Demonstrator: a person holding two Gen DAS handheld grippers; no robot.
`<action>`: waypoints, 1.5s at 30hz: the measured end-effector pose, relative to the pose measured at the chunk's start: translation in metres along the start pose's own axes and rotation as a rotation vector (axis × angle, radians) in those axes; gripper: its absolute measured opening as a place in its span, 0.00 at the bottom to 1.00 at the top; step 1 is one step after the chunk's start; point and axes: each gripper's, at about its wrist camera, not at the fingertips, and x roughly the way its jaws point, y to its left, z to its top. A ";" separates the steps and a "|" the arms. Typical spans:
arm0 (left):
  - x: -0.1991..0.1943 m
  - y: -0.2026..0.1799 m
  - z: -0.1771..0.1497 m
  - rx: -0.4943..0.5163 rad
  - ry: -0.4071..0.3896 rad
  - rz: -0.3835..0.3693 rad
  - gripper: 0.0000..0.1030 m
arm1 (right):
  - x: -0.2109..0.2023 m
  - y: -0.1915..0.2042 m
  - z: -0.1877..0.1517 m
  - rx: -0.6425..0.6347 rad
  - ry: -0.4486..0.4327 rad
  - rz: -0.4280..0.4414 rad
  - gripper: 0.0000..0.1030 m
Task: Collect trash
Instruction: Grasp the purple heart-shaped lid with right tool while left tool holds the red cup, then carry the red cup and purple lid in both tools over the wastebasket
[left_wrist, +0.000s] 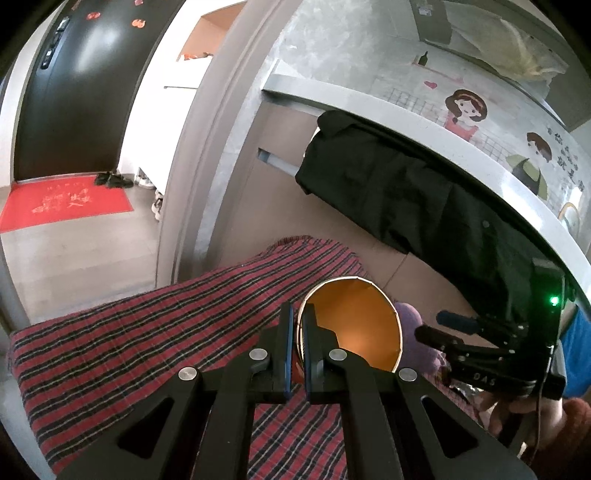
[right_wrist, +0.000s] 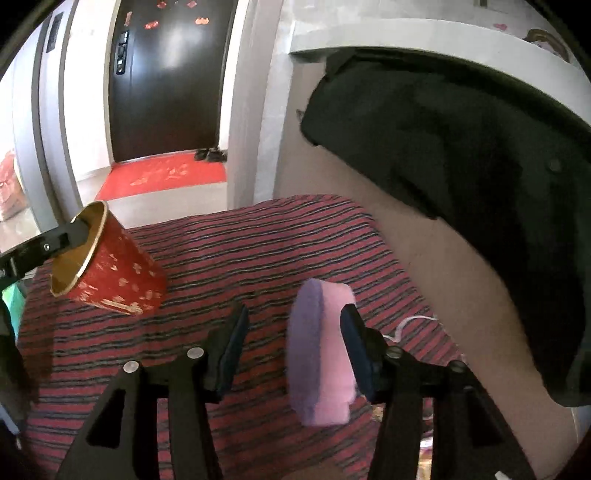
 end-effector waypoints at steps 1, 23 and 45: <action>0.001 0.000 0.000 0.000 0.001 -0.001 0.04 | 0.003 -0.007 -0.003 0.023 0.011 0.009 0.49; -0.019 -0.108 -0.003 0.204 -0.025 -0.081 0.04 | -0.100 -0.048 -0.036 0.181 -0.091 -0.078 0.27; -0.091 -0.371 -0.085 0.558 -0.169 -0.326 0.04 | -0.336 -0.165 -0.191 0.468 -0.301 -0.427 0.27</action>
